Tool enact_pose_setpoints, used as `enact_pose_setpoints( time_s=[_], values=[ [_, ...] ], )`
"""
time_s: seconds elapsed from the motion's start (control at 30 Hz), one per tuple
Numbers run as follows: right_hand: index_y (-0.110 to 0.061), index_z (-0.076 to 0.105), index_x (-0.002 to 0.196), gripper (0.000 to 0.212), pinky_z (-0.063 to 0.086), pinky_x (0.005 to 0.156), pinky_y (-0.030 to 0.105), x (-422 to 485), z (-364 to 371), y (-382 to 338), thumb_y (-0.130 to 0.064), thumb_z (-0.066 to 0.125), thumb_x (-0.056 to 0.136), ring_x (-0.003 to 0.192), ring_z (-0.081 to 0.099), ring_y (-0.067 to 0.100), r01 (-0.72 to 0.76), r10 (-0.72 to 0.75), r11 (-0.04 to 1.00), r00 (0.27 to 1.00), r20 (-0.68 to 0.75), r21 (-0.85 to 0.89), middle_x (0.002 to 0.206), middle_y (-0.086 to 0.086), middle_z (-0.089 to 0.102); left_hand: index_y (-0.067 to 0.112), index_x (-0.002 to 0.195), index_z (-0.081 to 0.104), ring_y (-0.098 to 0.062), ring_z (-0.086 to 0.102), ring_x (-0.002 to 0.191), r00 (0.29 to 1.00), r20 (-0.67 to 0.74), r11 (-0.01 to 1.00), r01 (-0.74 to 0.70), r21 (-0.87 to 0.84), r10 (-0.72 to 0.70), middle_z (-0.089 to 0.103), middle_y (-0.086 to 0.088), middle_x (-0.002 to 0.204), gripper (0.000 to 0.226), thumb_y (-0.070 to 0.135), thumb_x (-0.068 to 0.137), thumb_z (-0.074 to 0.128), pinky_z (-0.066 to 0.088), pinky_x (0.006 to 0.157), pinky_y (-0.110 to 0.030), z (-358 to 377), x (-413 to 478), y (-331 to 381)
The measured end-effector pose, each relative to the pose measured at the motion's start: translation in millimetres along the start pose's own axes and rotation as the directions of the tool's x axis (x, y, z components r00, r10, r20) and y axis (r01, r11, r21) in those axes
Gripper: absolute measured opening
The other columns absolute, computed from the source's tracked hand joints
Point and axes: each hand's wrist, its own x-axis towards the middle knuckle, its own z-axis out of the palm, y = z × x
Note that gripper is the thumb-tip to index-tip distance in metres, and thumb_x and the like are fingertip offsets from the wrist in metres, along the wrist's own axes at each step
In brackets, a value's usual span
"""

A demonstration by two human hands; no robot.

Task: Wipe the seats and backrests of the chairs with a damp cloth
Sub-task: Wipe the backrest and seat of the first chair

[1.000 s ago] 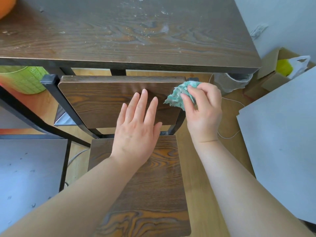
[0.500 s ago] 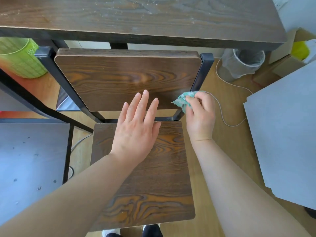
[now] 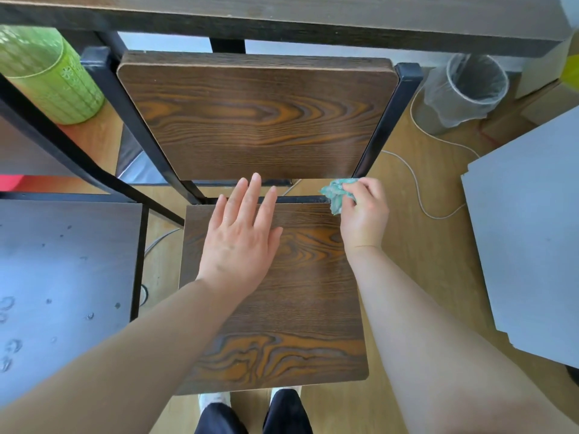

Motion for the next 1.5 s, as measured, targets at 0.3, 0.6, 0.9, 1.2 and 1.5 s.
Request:
enact_pose_setpoints(
  time_s=[0.3,0.6,0.9,1.2,1.5],
  values=[
    [-0.005,0.072,0.097,0.015,0.04,0.073,-0.001,-16.4,-21.6,-25.2,0.002,0.07,0.083,0.099,0.061,0.015,-0.114,0.124,0.988,0.988,-0.094,0.107,0.107,0.007,0.062,0.015,0.154,0.029,-0.031,0.017,0.152,1.0,-0.007,1.0,0.021,0.003,-0.021,0.022,-0.014,0.163,0.059,0.039,0.102,0.042,0.021,0.121,-0.051,-16.2,-14.4,-8.9],
    [-0.019,0.068,0.101,0.022,0.056,0.084,0.036,7.4,9.0,-67.2,-0.008,0.067,0.083,0.095,0.062,0.011,-0.388,0.472,0.853,0.859,-0.199,0.349,0.099,-0.014,0.059,0.016,0.155,0.027,-0.03,0.014,0.152,0.999,0.007,0.999,0.039,-0.009,-0.039,0.02,-0.013,0.164,0.059,0.039,0.103,0.042,0.019,0.121,-0.05,-18.9,-20.7,-28.3],
    [-0.024,0.065,0.1,0.021,0.05,0.063,0.01,-0.1,37.7,-94.2,-0.007,0.065,0.088,0.098,0.065,0.012,-0.553,0.705,0.658,0.691,-0.161,0.511,0.106,-0.003,0.066,0.016,0.156,0.026,-0.031,0.014,0.152,0.998,-0.003,0.998,0.056,-0.013,-0.056,0.019,-0.014,0.164,0.058,0.04,0.104,0.037,0.021,0.121,-0.051,-24.0,-20.2,-66.4],
    [-0.025,0.072,0.098,0.018,0.06,0.074,0.025,-34.4,82.9,-141.4,-0.01,0.066,0.09,0.098,0.066,0.012,-0.598,0.68,0.635,0.733,0.015,0.488,0.106,-0.005,0.069,0.019,0.156,0.024,-0.031,0.011,0.153,0.995,0.024,0.995,0.098,0.017,-0.099,0.016,-0.012,0.165,0.059,0.044,0.104,0.034,0.015,0.122,-0.049,-21.6,-33.0,-103.8],
    [-0.025,0.073,0.109,0.021,0.058,0.086,0.028,-59.2,108.0,-154.2,-0.019,0.067,0.09,0.098,0.065,0.007,-0.544,0.439,0.782,0.827,0.35,0.303,0.106,-0.01,0.07,0.016,0.155,0.029,-0.031,0.016,0.152,0.992,0.014,0.992,0.123,-0.013,-0.123,0.022,-0.013,0.163,0.059,0.042,0.102,0.034,0.022,0.121,-0.052,-22.9,-49.7,-123.6]
  ],
)
